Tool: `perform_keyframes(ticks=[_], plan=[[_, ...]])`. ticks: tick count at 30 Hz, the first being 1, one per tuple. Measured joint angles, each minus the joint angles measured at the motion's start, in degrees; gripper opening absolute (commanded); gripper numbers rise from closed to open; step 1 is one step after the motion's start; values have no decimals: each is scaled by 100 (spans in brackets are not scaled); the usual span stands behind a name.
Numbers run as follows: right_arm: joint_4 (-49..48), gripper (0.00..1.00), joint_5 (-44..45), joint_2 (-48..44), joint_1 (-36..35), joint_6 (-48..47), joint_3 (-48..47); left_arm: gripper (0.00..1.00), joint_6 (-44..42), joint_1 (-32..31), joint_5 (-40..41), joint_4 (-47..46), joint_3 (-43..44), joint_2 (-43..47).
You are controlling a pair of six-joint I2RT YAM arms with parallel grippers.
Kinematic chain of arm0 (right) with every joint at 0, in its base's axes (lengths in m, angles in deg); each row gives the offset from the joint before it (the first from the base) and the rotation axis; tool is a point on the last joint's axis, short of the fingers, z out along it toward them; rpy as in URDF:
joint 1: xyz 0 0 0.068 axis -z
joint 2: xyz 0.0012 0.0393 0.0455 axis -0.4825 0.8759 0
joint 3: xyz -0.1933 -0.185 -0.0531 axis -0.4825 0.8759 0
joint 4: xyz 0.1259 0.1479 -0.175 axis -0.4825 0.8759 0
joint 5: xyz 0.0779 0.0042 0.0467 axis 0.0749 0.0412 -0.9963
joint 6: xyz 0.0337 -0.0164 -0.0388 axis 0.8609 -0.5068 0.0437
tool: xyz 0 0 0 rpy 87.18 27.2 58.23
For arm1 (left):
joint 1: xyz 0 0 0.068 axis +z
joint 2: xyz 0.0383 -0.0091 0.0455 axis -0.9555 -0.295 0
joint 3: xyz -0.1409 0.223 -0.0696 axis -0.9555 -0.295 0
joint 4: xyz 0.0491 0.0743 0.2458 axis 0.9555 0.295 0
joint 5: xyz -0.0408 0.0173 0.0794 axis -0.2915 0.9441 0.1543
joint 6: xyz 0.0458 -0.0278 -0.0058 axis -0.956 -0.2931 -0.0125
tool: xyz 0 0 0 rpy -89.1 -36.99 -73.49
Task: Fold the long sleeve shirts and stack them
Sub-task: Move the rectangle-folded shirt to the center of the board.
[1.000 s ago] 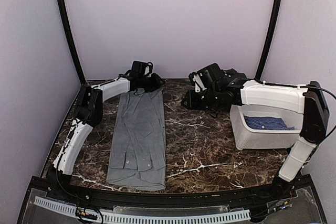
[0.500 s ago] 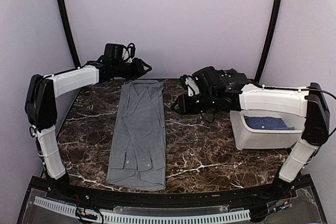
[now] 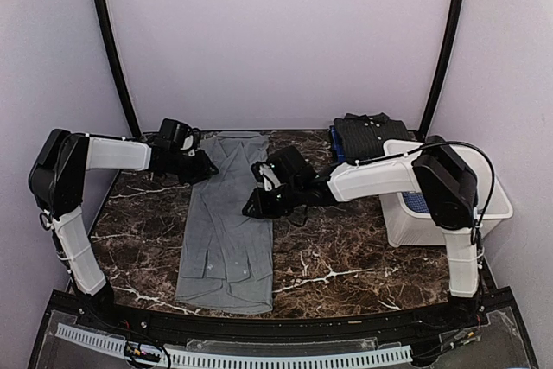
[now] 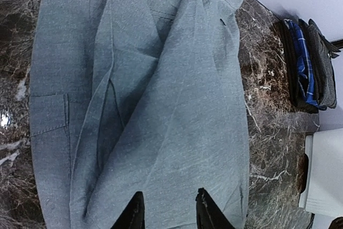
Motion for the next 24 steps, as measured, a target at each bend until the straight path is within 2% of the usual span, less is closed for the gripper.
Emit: perform_keyframes(ticks=[12, 19, 24], plan=[[-144, 19, 212, 732, -33, 114, -59, 29, -61, 28, 275, 133, -199, -498], [-306, 19, 334, 684, 103, 74, 103, 29, 184, -44, 254, -90, -216, -573], [-245, 21, 391, 487, 461, -83, 337, 29, 466, -210, 251, -262, -90, -715]])
